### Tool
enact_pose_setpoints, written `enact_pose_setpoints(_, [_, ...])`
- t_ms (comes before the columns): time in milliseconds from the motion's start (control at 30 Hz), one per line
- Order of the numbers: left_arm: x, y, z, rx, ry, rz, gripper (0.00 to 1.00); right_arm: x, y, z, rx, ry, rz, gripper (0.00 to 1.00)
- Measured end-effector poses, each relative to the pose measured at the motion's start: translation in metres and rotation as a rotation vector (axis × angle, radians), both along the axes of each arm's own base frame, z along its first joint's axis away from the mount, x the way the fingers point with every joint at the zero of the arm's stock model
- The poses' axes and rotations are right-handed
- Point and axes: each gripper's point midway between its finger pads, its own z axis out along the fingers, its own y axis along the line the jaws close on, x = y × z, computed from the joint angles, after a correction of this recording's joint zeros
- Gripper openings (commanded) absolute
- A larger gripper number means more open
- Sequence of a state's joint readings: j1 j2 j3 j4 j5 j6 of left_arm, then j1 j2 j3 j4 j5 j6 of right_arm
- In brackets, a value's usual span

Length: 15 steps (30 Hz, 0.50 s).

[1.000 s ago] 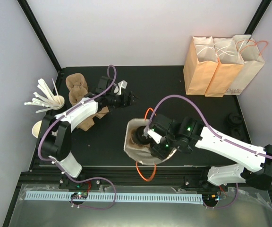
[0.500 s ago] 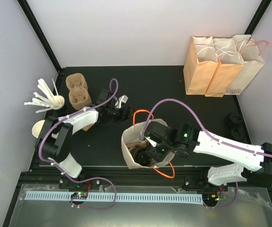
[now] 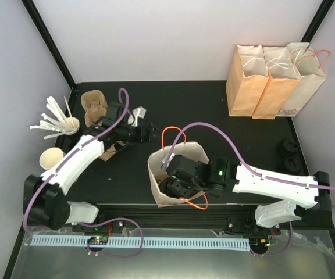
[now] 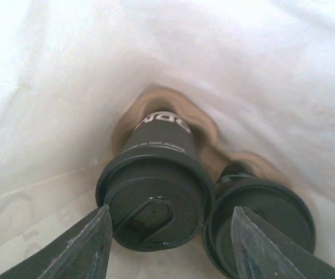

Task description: Pack the takeout coffee

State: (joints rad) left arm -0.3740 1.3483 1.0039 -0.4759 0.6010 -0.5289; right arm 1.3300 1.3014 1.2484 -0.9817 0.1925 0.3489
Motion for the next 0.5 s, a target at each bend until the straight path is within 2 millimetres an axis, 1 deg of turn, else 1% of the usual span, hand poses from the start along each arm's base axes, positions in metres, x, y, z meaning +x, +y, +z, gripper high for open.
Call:
enact_pose_setpoints(67, [0.001,0.006,0.032,0.008,-0.081,0.012,0.99,0.006,-0.001,0.007,0.006,-0.027,-0.032,0.60])
enact_pose_setpoints(133, [-0.007,0.011,0.068,-0.008,-0.176,0.012,0.99,0.013,0.000,0.018,0.028,-0.055,-0.067,0.60])
enact_pose_setpoints(200, [-0.021,0.016,0.099,-0.037,-0.266,0.000,0.99,0.018,0.001,0.031,0.060,-0.075,-0.100,0.60])
enact_pose_setpoints(233, [-0.031,0.018,0.114,-0.056,-0.314,-0.015,0.99,0.021,0.001,0.037,0.076,-0.083,-0.117,0.60])
enact_pose_setpoints(300, [-0.049,0.019,0.137,-0.091,-0.401,-0.049,0.98,0.025,-0.003,0.048,0.112,-0.089,-0.151,0.60])
enact_pose_setpoints(333, [-0.058,0.019,0.145,-0.107,-0.439,-0.073,0.97,0.027,-0.006,0.052,0.129,-0.089,-0.169,0.60])
enact_pose_setpoints(400, [-0.073,0.016,0.156,-0.125,-0.497,-0.126,0.96,0.032,-0.012,0.060,0.157,-0.093,-0.207,0.61])
enact_pose_setpoints(467, [-0.081,0.011,0.160,-0.117,-0.542,-0.175,0.96,0.035,-0.017,0.066,0.177,-0.094,-0.233,0.61])
enact_pose_setpoints(500, [-0.082,0.008,0.159,-0.100,-0.547,-0.198,0.97,0.036,-0.018,0.068,0.184,-0.094,-0.242,0.61])
